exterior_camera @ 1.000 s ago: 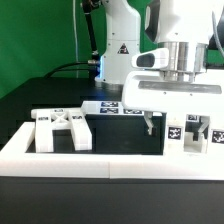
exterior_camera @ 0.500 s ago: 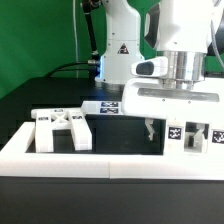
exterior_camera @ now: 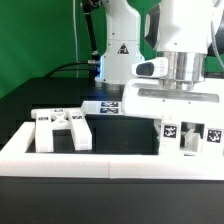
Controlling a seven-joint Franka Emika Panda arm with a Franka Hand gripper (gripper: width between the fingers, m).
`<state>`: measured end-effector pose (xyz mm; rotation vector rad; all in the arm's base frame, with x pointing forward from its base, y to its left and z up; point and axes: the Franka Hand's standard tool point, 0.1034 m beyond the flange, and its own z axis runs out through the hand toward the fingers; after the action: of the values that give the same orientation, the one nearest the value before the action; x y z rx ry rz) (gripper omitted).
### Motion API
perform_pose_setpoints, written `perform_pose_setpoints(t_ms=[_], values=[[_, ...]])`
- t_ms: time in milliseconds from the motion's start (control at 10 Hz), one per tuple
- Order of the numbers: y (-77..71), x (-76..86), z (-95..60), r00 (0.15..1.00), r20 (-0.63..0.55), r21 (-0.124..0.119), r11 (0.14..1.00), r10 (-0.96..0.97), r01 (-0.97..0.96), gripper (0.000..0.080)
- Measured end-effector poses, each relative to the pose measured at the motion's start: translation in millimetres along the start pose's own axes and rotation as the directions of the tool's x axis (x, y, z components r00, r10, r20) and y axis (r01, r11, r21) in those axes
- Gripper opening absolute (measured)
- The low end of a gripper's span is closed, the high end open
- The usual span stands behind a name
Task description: Assemble chair
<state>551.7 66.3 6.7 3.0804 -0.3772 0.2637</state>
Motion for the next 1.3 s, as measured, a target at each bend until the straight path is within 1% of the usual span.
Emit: perform_pose_setpoints(t_ms=[300, 400, 500, 700, 800, 900, 1000, 1100, 1300], values=[[1.4, -0.1, -1.0, 1.000, 0.009, -0.002, 1.000, -0.001, 0.001, 0.0249], [4.0, 1.4, -8.4, 1.000, 0.031, -0.005, 1.000, 0.002, -0.002, 0.0249], [3.6, 4.1, -19.9, 0.999, 0.045, -0.002, 1.000, 0.005, -0.005, 0.0250], [7.5, 10.8, -48.5, 0.996, 0.082, 0.007, 1.000, -0.019, 0.018, 0.0251], [10.8, 14.7, -59.1, 0.995, 0.089, 0.014, 0.999, -0.033, 0.032, 0.0251], [14.3, 14.1, -63.9, 0.993, 0.116, 0.013, 0.999, -0.033, 0.032, 0.0251], [14.6, 12.0, -61.1, 0.992, 0.125, 0.010, 0.999, -0.035, 0.034, 0.0252], [16.1, 8.7, -60.5, 0.986, 0.163, 0.004, 0.999, -0.034, 0.034, 0.0252], [22.6, 3.5, -61.6, 0.948, 0.317, -0.021, 0.999, -0.027, 0.035, 0.0252]])
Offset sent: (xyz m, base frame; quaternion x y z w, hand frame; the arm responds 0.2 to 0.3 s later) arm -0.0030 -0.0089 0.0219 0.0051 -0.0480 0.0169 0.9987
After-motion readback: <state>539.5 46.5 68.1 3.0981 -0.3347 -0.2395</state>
